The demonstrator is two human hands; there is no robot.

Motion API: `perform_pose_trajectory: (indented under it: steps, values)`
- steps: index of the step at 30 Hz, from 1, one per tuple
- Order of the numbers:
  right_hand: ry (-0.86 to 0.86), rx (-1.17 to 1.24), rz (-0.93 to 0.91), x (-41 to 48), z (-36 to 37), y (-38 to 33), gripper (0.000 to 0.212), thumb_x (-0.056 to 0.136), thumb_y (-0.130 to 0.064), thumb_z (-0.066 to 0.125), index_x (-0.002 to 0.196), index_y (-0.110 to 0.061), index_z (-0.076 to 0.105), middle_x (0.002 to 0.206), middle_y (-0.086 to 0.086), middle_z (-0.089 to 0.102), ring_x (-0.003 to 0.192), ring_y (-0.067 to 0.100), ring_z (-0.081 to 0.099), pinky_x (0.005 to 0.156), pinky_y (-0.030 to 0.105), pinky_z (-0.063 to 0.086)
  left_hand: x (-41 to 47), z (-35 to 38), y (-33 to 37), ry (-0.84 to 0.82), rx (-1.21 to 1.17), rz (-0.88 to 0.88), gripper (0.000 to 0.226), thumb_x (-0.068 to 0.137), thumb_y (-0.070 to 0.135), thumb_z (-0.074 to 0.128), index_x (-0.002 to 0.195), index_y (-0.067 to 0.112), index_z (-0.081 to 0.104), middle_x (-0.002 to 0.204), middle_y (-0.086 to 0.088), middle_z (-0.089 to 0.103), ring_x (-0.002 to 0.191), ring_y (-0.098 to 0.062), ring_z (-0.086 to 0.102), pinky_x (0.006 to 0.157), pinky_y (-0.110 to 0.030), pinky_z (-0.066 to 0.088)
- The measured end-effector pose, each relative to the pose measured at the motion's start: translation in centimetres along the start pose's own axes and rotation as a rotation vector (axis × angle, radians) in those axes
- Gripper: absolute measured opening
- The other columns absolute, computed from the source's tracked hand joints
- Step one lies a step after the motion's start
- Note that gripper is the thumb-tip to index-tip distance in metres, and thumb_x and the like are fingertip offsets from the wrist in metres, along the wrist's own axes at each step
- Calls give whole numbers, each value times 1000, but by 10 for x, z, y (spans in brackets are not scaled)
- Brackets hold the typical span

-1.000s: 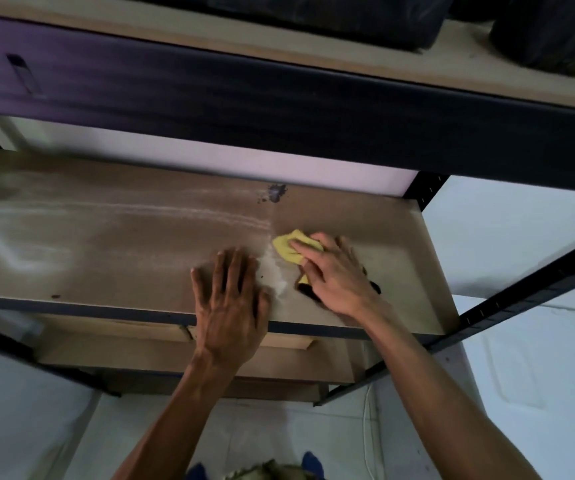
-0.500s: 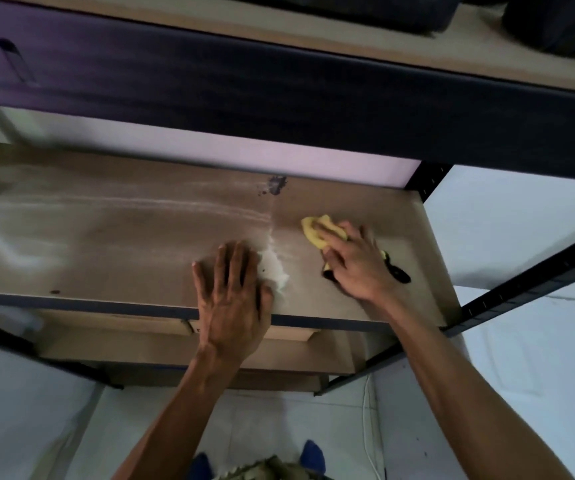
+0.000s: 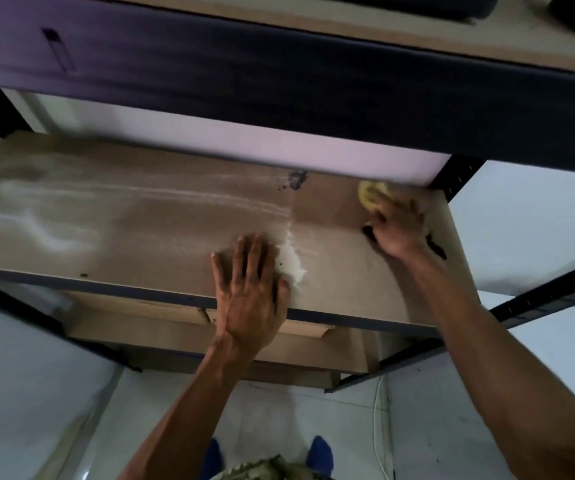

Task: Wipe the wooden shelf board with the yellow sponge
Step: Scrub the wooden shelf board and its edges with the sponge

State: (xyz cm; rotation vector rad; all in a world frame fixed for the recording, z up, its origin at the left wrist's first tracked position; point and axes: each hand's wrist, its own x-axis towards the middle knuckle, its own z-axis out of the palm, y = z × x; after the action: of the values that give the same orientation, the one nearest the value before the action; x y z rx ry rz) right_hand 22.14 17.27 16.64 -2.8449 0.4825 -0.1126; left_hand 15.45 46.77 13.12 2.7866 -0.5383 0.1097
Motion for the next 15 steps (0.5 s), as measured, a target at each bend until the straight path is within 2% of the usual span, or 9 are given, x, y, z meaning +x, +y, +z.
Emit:
perform_pose_trajectory:
  steps: [3, 6, 8, 10, 12, 15]
  values:
    - [-36, 44, -369, -41, 19, -44, 49, 100, -29, 45, 147, -41, 39, 151, -3, 37, 132, 26, 37, 114, 47, 27, 0, -3, 1, -2, 2, -1, 66, 100, 54, 14, 159, 24, 16, 168, -2, 4, 155, -24, -4, 120, -64, -5]
    - [-161, 174, -568, -56, 22, -55, 50, 101, -23, 45, 148, -41, 36, 152, -6, 35, 130, 20, 33, 116, 47, 22, 0, -8, 2, -17, -3, -9, 69, 97, 56, 8, 159, 25, 15, 168, -1, 2, 155, -23, -7, 120, -63, -7]
    - [-120, 253, -525, -37, 14, -51, 52, 100, -17, 48, 147, -38, 40, 148, -3, 38, 128, 20, 35, 116, 44, 26, 1, -12, 2, -23, -26, -2, 66, 98, 55, 16, 158, 27, 20, 168, 0, 7, 155, -22, -3, 119, -65, -3]
    - [54, 247, -422, -2, 7, -48, 52, 98, -12, 50, 145, -31, 47, 143, 6, 45, 126, 26, 41, 112, 41, 30, 1, -16, -1, -9, -66, 0, 62, 100, 55, 26, 156, 29, 23, 167, 2, 12, 155, -20, 1, 118, -68, -1]
    - [163, 196, -327, 33, 3, -51, 52, 95, -12, 49, 145, -26, 48, 141, 9, 46, 126, 31, 44, 109, 37, 27, -1, -18, -8, 7, -59, -42, 65, 100, 56, 28, 158, 28, 18, 167, 3, 9, 155, -20, -2, 118, -68, -5]
    - [82, 176, -193, 62, 13, -61, 51, 99, -24, 44, 149, -33, 37, 156, 3, 31, 139, 29, 32, 115, 38, 19, -8, -19, -22, 3, 11, -117, 71, 98, 58, 20, 159, 23, 13, 168, 1, 4, 155, -23, -6, 118, -66, -8]
